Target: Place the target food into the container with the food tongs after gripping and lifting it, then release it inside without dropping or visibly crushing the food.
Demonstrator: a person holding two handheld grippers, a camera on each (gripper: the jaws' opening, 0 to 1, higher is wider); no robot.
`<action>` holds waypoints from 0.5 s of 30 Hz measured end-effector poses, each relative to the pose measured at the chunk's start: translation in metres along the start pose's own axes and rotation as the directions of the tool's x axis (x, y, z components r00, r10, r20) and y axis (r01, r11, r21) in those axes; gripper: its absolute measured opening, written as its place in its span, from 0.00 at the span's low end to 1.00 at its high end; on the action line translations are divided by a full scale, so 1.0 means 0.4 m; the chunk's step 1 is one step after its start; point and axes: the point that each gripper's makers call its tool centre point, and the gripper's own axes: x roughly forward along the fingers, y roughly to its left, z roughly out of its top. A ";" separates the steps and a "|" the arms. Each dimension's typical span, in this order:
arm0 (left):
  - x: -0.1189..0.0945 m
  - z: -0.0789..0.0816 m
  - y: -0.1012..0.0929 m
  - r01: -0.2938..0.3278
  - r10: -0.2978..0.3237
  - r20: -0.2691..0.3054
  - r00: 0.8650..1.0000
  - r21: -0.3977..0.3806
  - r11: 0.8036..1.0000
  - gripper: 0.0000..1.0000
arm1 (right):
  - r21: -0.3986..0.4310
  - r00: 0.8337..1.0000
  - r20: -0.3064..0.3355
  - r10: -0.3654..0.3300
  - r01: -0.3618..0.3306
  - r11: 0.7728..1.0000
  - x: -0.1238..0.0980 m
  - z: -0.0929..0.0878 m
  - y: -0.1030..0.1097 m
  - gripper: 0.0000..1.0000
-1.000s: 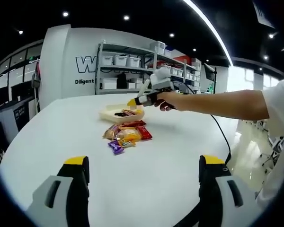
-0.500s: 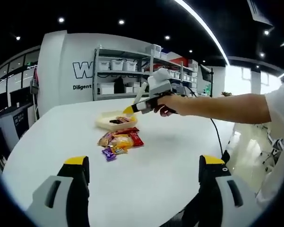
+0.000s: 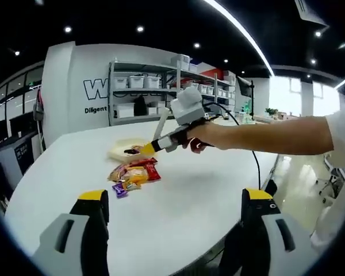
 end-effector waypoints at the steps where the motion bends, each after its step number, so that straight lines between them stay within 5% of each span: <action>1: -0.001 0.002 -0.007 0.003 -0.003 0.003 1.000 0.001 1.000 0.93 | -0.008 1.000 -0.002 -0.003 0.003 1.000 0.000 -0.008 0.005 0.20; 15: -0.038 0.019 -0.043 0.001 -0.002 0.014 1.000 0.028 1.000 0.93 | -0.036 0.999 -0.026 0.027 -0.027 0.999 -0.009 -0.042 0.068 0.21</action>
